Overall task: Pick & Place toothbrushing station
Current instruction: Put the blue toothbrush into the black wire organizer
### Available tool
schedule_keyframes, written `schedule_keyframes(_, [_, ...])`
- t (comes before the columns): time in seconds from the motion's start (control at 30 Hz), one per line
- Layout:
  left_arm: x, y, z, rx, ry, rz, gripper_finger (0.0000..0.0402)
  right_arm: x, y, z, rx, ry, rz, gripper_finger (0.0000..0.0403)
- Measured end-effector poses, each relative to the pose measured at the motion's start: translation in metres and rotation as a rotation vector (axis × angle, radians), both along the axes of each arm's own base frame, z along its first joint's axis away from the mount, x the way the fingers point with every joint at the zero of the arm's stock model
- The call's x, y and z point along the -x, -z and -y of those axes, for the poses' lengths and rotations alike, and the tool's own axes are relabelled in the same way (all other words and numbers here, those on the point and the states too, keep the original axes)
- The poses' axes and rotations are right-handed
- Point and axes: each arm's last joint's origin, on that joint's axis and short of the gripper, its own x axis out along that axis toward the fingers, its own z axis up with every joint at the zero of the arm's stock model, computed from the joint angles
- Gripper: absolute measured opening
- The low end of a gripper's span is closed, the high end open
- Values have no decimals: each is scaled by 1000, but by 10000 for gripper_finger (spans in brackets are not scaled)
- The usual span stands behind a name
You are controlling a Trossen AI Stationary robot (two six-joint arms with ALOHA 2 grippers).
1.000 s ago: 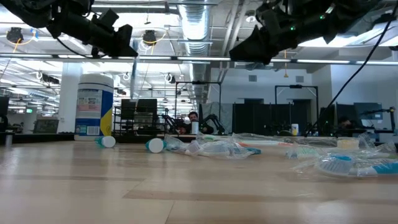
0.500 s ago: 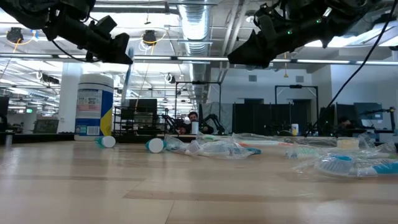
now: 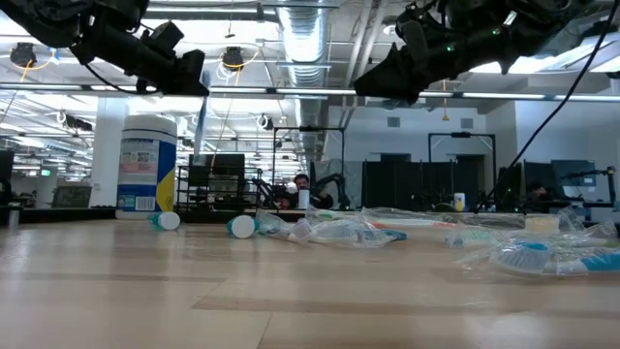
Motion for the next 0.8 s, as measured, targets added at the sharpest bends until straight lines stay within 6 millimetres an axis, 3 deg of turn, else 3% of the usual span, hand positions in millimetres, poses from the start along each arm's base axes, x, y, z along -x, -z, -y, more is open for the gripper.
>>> schedule_keyframes(0.8, [-26,35,-20,98,-4,-109,4,0,0,0,0,0,-1,127])
